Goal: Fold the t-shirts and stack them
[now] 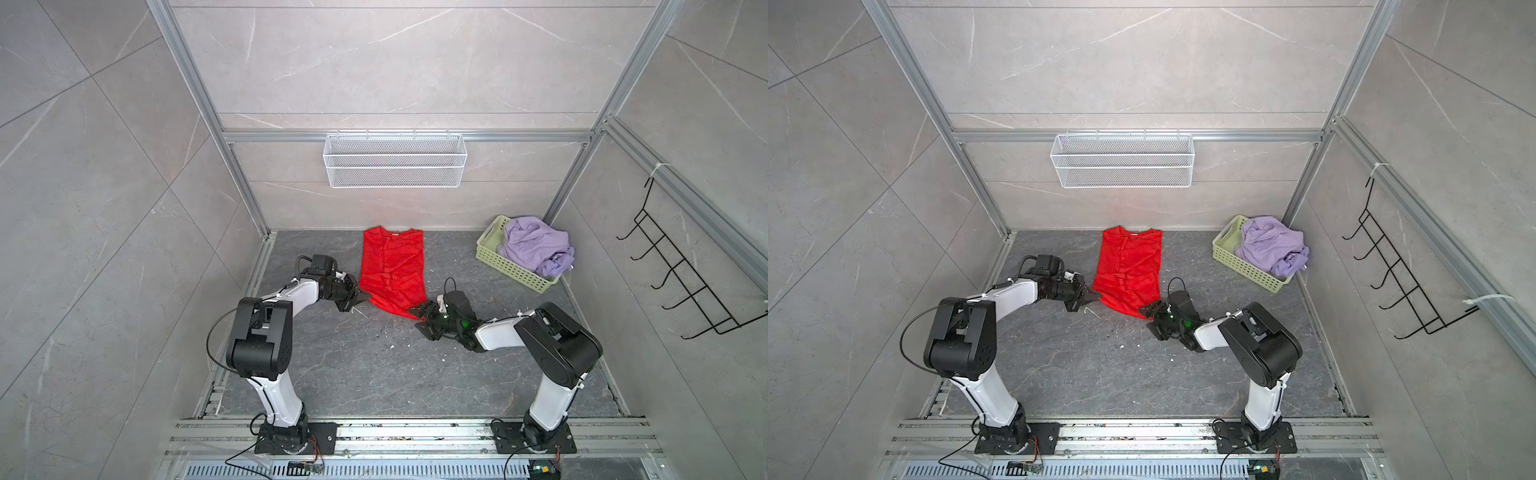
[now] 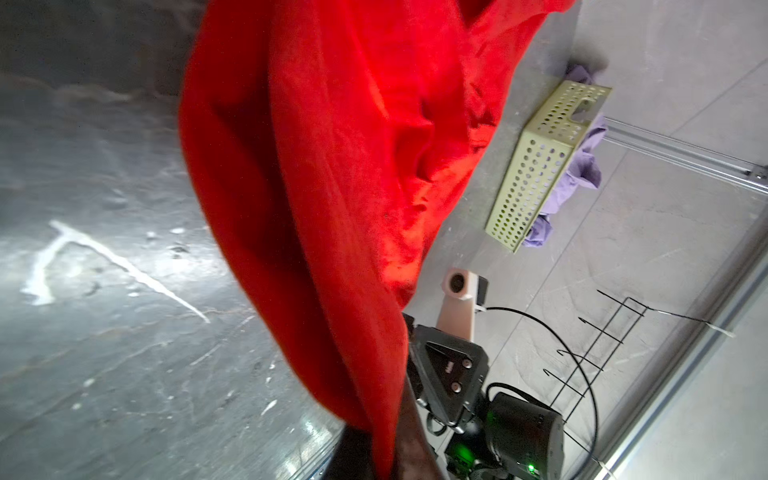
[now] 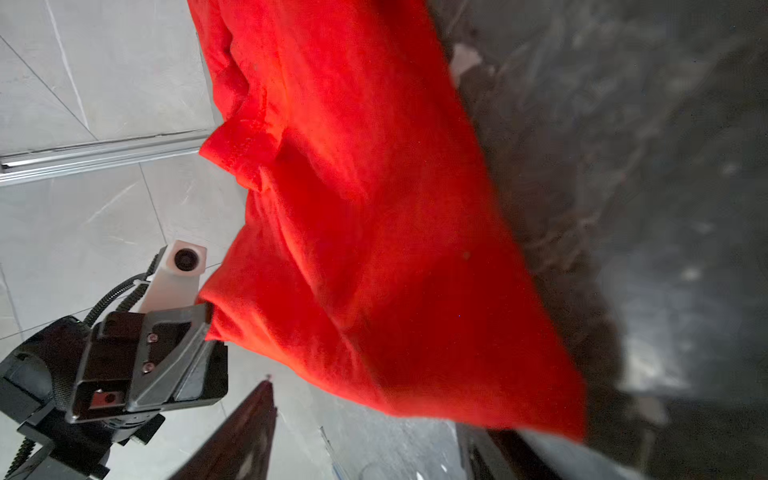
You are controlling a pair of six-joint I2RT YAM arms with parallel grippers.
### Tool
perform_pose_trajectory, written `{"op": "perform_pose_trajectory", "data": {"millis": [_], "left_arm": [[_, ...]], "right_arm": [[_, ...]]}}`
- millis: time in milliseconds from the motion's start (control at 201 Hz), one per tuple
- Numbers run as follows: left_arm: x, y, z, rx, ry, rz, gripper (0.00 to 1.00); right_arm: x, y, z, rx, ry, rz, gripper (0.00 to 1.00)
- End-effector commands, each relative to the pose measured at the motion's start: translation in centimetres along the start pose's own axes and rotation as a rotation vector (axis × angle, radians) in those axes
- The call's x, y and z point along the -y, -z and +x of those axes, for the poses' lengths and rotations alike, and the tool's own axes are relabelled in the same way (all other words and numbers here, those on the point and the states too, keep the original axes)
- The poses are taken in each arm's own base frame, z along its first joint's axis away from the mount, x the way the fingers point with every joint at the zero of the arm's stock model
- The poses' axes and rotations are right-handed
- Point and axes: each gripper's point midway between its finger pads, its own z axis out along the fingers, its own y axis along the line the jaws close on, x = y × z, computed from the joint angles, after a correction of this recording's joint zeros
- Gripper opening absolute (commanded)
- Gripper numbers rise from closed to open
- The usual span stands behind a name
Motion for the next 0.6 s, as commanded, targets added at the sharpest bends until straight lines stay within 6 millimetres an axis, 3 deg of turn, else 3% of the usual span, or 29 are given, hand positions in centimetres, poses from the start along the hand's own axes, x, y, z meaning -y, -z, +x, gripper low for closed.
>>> {"op": "perform_pose_trajectory", "data": {"millis": [0, 204, 378, 453, 592], "left_arm": [[3.8, 1.6, 0.9, -0.027, -0.004, 0.079, 0.00], [4.6, 2.3, 1.5, -0.040, -0.014, 0.076, 0.00], [4.6, 2.8, 2.1, -0.033, -0.009, 0.073, 0.00], [4.3, 2.9, 2.5, -0.030, -0.002, 0.073, 0.00], [2.8, 3.2, 3.5, -0.029, 0.004, 0.037, 0.00]], "right_arm": [[6.8, -0.6, 0.4, 0.056, -0.141, 0.152, 0.72], [6.9, -1.2, -1.0, 0.153, -0.227, 0.047, 0.74], [7.5, -0.3, -2.3, 0.251, -0.243, 0.052, 0.72], [7.5, -0.3, -2.4, 0.261, -0.243, 0.053, 0.66], [8.3, 0.2, -3.0, 0.306, -0.269, 0.058, 0.46]]}}
